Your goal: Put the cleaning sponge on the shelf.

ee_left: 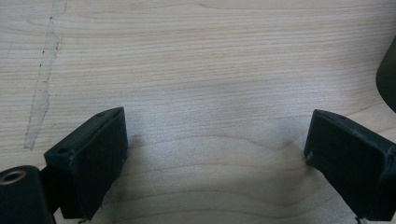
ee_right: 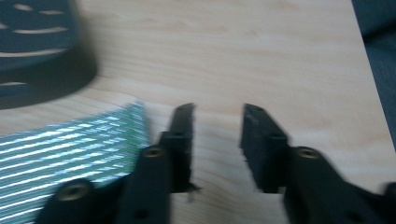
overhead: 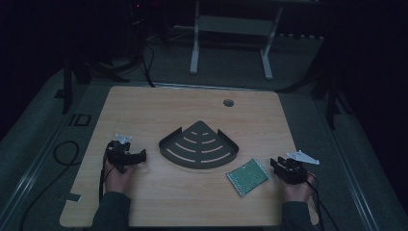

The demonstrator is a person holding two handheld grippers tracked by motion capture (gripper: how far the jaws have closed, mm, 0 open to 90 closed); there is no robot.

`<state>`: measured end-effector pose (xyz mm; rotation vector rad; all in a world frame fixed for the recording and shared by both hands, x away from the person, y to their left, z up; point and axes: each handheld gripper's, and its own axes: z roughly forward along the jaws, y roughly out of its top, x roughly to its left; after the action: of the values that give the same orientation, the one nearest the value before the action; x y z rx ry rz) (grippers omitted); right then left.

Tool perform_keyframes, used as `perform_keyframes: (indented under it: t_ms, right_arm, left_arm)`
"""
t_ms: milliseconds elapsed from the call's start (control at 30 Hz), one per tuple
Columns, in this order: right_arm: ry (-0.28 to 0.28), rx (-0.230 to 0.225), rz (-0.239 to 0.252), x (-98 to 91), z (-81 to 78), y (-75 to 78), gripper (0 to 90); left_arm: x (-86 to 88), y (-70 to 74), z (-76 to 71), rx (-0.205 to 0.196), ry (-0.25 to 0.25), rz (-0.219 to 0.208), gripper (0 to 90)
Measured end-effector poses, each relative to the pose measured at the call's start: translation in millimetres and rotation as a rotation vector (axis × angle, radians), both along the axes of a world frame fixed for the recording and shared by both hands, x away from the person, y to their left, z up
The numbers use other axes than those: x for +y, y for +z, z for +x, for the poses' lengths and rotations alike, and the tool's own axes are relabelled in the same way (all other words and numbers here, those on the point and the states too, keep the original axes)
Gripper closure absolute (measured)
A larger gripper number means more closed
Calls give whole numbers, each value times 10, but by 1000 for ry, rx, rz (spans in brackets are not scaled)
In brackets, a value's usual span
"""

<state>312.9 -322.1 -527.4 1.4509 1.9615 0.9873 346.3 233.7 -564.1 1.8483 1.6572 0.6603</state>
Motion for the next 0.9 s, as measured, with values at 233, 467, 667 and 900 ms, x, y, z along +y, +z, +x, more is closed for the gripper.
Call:
perform_keyframes:
  t_ms: [233, 467, 667, 900]
  right_arm:
    - [171, -36, -107, 248, -121, 126, 897]
    - [280, 1, -171, 466, -109, 40, 898]
    - [303, 24, -183, 538, 25, 25, 898]
    - [317, 57, -202, 559, 169, -12, 899]
  left_arm:
    - [0, 0, 0, 0, 0, 0, 65]
    - [0, 1, -1, 2, -1, 2, 65]
    - [0, 2, -1, 2, -1, 2, 65]
    - [0, 2, -1, 2, -1, 2, 65]
